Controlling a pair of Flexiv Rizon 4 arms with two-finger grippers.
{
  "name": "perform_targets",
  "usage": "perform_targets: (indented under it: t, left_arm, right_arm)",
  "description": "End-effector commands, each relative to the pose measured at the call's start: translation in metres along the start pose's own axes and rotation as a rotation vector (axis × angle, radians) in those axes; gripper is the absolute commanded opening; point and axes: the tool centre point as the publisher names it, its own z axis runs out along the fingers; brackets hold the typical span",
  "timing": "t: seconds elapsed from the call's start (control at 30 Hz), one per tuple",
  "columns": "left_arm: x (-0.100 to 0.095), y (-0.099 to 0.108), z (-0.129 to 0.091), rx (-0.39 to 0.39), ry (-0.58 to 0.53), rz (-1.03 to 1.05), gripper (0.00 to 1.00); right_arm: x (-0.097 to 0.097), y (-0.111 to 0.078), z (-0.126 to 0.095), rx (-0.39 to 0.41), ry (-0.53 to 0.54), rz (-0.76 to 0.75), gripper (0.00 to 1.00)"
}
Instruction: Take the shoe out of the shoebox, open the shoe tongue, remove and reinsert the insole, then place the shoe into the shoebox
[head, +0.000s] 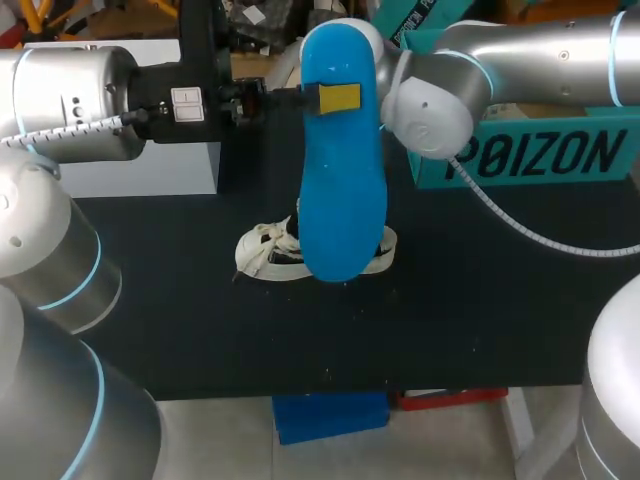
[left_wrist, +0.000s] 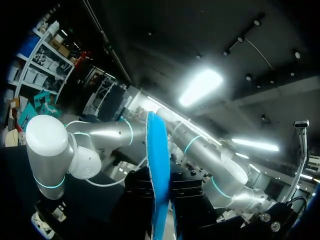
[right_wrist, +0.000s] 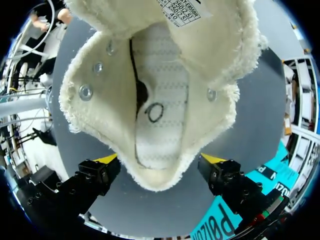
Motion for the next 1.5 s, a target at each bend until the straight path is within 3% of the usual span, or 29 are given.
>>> perform_targets:
  t: [0.03, 0.1, 0.2, 0.3, 0.53, 0.9, 1.13, 1.23, 1.5]
  left_arm:
    - [0.001, 0.001, 0.000, -0.002, -0.004, -0.001, 0.00]
    - [0.001, 0.001, 0.000, -0.002, -0.004, -0.001, 0.00]
    - [0.001, 0.001, 0.000, -0.002, -0.004, -0.001, 0.00]
    - [0.001, 0.001, 0.000, -0.002, -0.004, -0.001, 0.00]
    - [0.001, 0.001, 0.000, -0.002, -0.004, -0.001, 0.00]
    - [0.001, 0.001, 0.000, -0.002, -0.004, -0.001, 0.00]
    - [0.001, 0.001, 0.000, -0.002, -0.004, -0.001, 0.00]
    - [0.001, 0.001, 0.000, -0.002, -0.004, -0.001, 0.00]
    - [0.001, 0.001, 0.000, -0.002, -0.004, -0.001, 0.00]
  right_arm:
    - [0.001, -0.003, -0.002, -0.022, -0.012, 0.002, 1.00]
    - [0.001, -0.006, -0.005, -0.057, -0.023, -0.003, 1.00]
    - [-0.001, -0.009, -0.011, -0.179, -0.054, 0.022, 1.00]
    - [-0.004, -0.012, -0.019, -0.226, -0.065, 0.016, 1.00]
    - [-0.013, -0.013, -0.032, -0.504, -0.131, 0.053, 1.00]
    - [-0.021, -0.008, -0.029, -0.842, -0.138, 0.059, 1.00]
    - [-0.018, -0.005, -0.015, -0.960, -0.087, 0.041, 1.00]
    - [-0.016, -0.003, -0.010, -1.053, -0.077, 0.028, 1.00]
    - [-0.009, -0.003, 0.004, -1.098, -0.051, 0.044, 1.00]
